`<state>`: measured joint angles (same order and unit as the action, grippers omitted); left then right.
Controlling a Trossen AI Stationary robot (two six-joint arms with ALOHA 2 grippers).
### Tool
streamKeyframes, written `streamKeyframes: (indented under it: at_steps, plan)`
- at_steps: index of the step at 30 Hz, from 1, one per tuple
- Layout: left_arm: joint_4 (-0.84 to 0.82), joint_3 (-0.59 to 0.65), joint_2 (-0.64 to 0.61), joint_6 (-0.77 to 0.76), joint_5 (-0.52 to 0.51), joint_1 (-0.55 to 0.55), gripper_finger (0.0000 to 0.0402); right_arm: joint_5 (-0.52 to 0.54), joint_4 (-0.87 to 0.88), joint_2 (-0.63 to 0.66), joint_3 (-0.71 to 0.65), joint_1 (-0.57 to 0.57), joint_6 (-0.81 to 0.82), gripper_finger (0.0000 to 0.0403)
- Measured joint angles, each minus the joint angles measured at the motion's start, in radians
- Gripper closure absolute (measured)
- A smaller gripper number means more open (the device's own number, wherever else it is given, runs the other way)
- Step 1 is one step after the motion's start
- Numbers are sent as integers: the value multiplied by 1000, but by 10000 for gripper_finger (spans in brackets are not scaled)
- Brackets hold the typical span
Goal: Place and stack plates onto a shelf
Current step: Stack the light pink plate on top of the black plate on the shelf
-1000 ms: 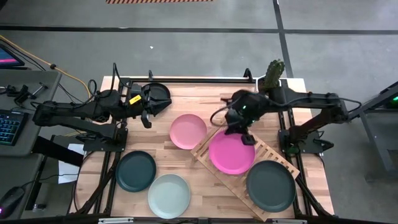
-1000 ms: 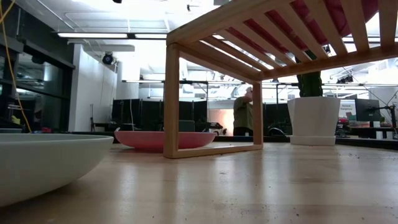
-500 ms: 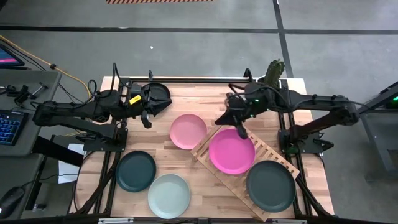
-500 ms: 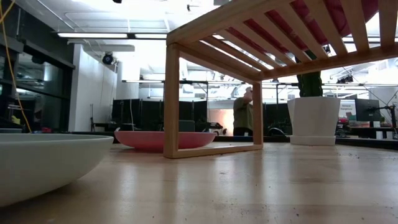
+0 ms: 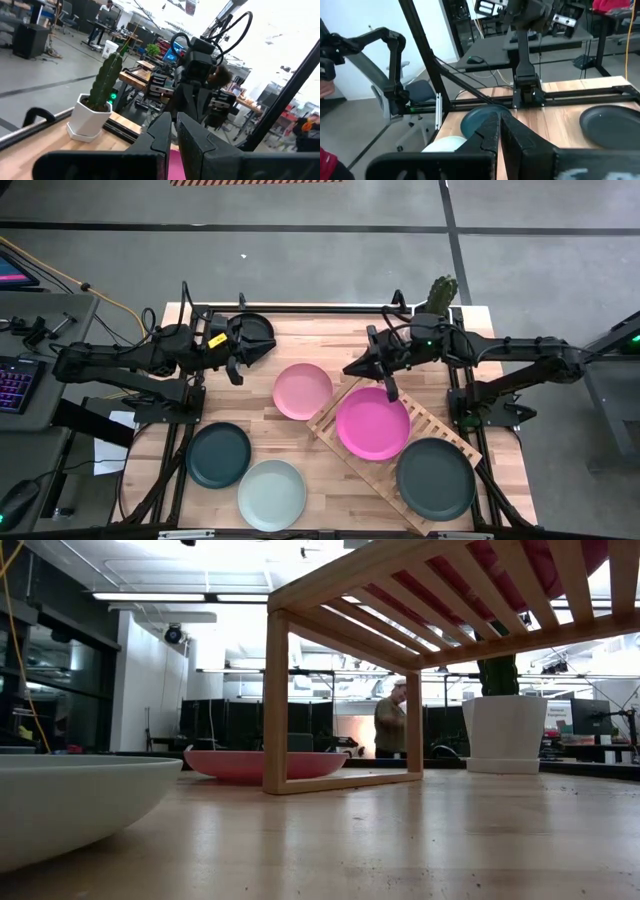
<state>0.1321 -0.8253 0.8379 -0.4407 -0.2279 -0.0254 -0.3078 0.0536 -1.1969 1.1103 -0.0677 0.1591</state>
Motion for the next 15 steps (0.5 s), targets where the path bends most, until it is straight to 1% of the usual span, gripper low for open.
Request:
streamKeyframes:
  at_steps: [4,6,8,11,15]
  plan:
    - [-4,0,22,6,-11,3,380,3,-4,0,0,0,2,403]
    - [-39,-4,42,-7,-26,29,376,14,-6,0,0,0,20,403]
    - [-159,-39,67,-45,-25,79,367,14,-6,0,0,0,26,403]
    - [-417,-87,123,-135,25,169,342,16,-6,0,0,0,25,403]
    - [-696,-90,222,-277,87,236,296,16,-6,0,0,0,26,403]
